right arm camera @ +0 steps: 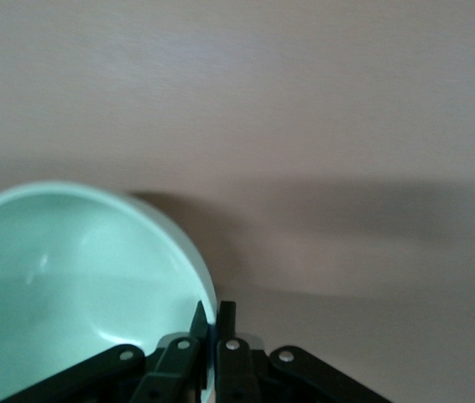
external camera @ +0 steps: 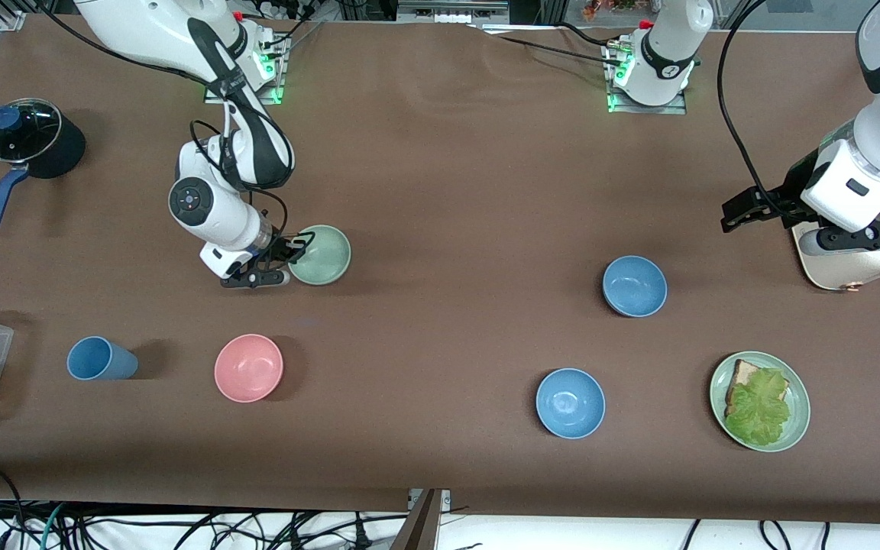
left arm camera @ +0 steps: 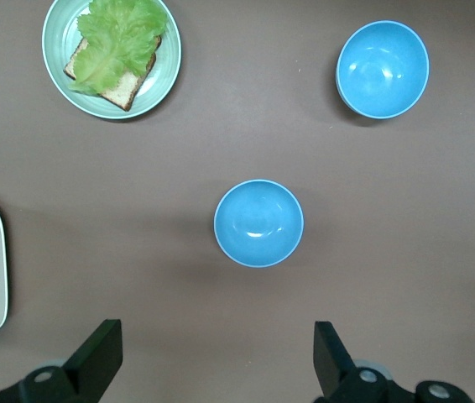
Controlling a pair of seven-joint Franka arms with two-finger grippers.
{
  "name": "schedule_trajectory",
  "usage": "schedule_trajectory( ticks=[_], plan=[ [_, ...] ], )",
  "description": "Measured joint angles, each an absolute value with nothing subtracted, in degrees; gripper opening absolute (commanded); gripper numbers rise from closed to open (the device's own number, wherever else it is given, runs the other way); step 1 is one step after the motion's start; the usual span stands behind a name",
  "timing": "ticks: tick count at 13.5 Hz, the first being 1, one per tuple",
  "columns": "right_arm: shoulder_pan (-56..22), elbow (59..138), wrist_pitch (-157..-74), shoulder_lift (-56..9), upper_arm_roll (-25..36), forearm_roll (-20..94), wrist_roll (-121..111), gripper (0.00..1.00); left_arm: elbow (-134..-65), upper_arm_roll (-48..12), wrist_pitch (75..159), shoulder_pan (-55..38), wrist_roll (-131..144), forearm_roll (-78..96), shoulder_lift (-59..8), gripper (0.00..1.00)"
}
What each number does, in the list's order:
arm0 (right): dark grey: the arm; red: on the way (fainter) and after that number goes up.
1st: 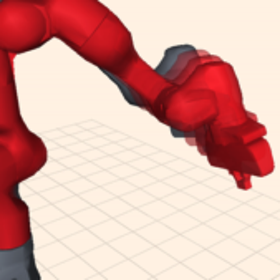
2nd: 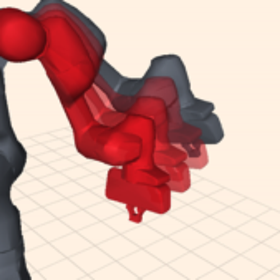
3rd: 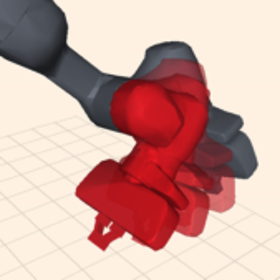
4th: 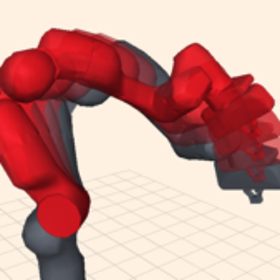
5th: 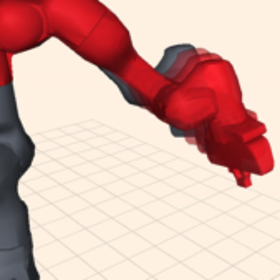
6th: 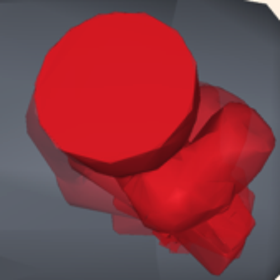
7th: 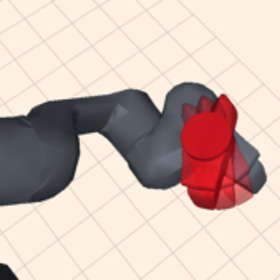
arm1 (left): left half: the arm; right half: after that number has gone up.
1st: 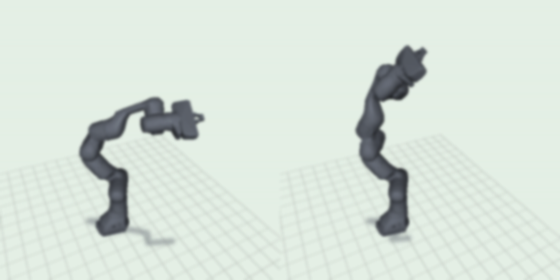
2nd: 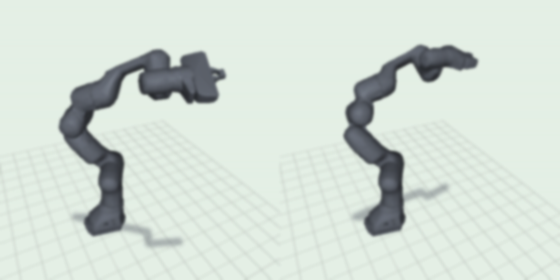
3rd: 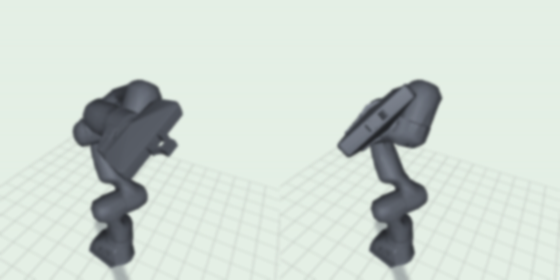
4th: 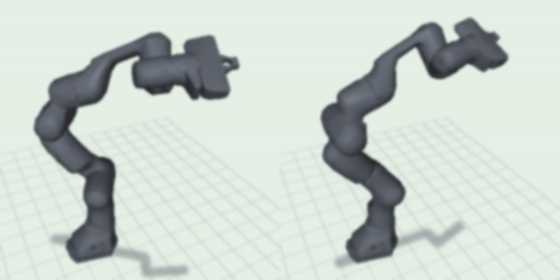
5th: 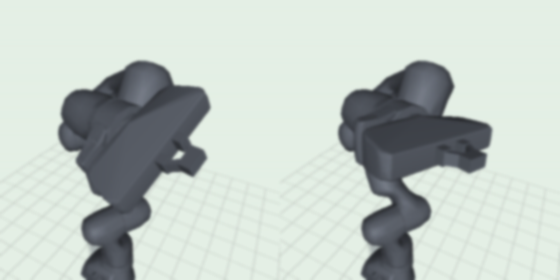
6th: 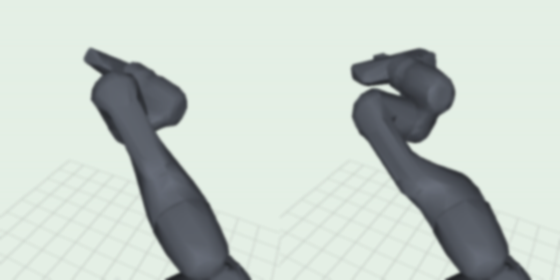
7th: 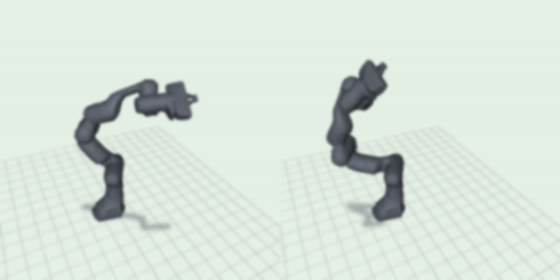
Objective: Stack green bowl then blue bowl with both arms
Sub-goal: 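Slide the green bowl with the right gripper toward the table middle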
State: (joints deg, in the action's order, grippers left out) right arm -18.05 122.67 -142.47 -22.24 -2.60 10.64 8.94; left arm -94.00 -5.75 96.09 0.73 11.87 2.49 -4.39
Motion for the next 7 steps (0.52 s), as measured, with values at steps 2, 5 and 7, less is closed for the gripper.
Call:
schedule_trajectory(
  ticks=[2,5,7],
  plan=[
    [-19.02,119.49,-140.66,-22.17,-4.72,10.69,13.73,0.0,-94.0,-5.75,96.09,0.74,11.87,2.49,-4.39,1.0],
    [-22.82,113.02,-136.84,-23.24,-7.29,10.74,25.52,0.0,-94.0,-5.75,96.09,0.75,11.87,2.49,-4.39,1.0],
    [-27.37,109.77,-138.1,-25.81,-7.62,10.78,32.58,0.0,-94.0,-5.77,96.09,0.76,11.87,2.49,-4.39,1.0]
  ],
)
